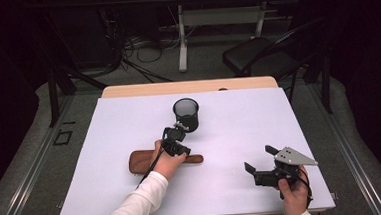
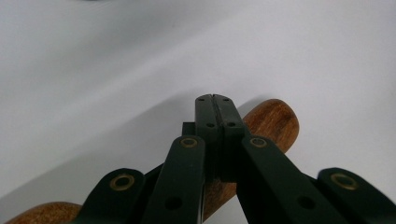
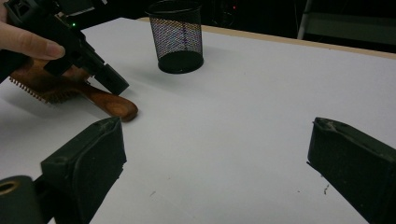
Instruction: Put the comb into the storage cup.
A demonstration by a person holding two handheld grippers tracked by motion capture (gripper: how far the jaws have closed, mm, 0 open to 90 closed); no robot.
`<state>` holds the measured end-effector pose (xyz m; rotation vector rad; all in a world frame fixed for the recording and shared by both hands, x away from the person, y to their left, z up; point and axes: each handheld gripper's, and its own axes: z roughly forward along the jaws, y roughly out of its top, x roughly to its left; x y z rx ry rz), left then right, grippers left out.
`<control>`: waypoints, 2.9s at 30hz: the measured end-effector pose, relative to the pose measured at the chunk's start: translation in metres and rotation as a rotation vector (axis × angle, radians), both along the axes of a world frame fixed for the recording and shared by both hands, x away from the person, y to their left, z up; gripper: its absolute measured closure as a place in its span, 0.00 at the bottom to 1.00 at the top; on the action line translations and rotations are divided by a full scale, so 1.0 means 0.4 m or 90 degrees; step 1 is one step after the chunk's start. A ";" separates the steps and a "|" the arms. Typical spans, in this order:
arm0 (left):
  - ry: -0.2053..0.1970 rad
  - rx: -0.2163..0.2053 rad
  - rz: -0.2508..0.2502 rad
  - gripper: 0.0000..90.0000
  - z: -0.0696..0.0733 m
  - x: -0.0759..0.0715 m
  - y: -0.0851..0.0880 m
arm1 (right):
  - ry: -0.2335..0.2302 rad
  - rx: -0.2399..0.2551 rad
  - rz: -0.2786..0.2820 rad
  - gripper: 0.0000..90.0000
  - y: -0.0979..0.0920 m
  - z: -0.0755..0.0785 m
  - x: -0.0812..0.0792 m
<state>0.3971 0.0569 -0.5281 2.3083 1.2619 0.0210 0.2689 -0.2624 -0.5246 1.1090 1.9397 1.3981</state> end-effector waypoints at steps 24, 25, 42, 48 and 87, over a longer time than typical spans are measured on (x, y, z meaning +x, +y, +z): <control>-0.047 0.015 -0.065 1.00 -0.002 -0.149 0.052 | 0.003 -0.002 0.001 0.04 0.003 0.000 -0.002; -0.047 0.013 -0.065 1.00 -0.003 -0.155 0.057 | 0.004 -0.002 0.000 0.04 0.003 0.000 -0.002; -0.063 0.013 -0.048 1.00 -0.006 -0.222 0.143 | 0.002 -0.005 0.001 0.04 0.005 -0.001 -0.003; -0.067 0.021 -0.039 1.00 -0.006 -0.232 0.175 | 0.002 -0.003 0.001 0.04 0.006 0.000 -0.004; -0.084 -0.004 0.039 1.00 -0.011 -0.271 0.302 | 0.000 -0.003 0.003 0.04 0.009 0.001 -0.006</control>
